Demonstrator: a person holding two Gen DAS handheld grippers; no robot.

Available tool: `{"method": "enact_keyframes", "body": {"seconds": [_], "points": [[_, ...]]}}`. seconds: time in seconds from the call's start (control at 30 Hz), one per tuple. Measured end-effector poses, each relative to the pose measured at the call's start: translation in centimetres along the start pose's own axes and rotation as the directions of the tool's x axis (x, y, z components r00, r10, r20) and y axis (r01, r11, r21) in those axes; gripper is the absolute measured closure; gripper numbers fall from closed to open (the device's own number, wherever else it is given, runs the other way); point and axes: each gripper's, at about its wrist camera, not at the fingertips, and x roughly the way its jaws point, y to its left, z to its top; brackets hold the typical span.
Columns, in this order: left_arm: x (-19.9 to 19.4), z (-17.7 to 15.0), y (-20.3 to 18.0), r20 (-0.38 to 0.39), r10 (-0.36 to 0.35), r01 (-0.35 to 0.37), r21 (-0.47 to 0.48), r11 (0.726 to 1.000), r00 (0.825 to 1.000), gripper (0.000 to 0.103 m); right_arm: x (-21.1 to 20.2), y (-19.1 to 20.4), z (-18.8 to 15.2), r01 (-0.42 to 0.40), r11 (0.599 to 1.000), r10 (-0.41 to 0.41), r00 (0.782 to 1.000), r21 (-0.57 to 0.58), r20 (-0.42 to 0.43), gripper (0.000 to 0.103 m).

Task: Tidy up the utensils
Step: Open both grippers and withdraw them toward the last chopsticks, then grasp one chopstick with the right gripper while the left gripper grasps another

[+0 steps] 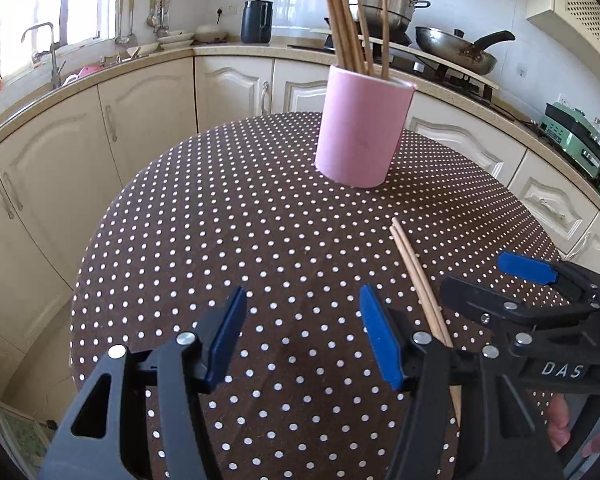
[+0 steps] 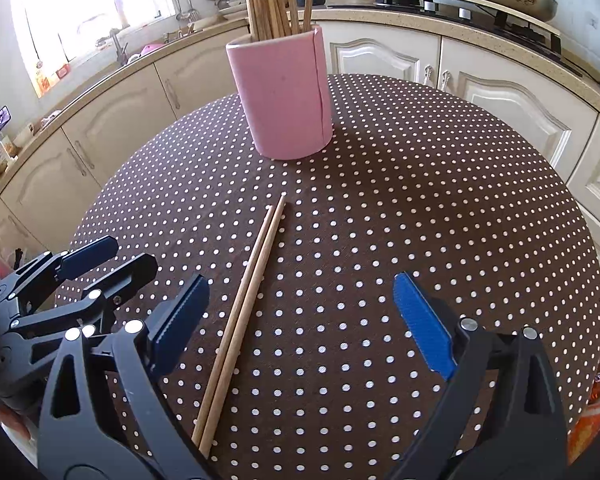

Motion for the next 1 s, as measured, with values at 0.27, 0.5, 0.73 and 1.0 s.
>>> {"method": "enact_keyframes", "body": {"seconds": [0.27, 0.5, 0.73, 1.0], "points": [[0.4, 0.1, 1.2, -0.026, -0.016, 0.015, -0.030, 0.999, 1.000, 0.044, 1.5, 0.3, -0.3, 0.043, 0.999, -0.043, 0.998, 0.013, -0.035, 0.011], [0.8, 0.5, 1.5, -0.044, -0.032, 0.030, -0.039, 0.999, 0.999, 0.044, 2.1, 0.8, -0.5, 0.110, 0.994, -0.110, 0.993, -0.005, -0.043, 0.011], [1.1, 0.6, 2.0, -0.051, -0.049, 0.046, -0.067, 0.997, 0.997, 0.044, 2.0, 0.4, -0.9, 0.158, 0.987, -0.156, 0.987, 0.038, -0.045, 0.011], [1.0, 0.6, 2.1, -0.052, -0.043, 0.041, -0.053, 0.998, 0.998, 0.044, 1.7, -0.3, -0.8, 0.168, 0.983, -0.165, 0.985, 0.069, -0.040, 0.011]]}}
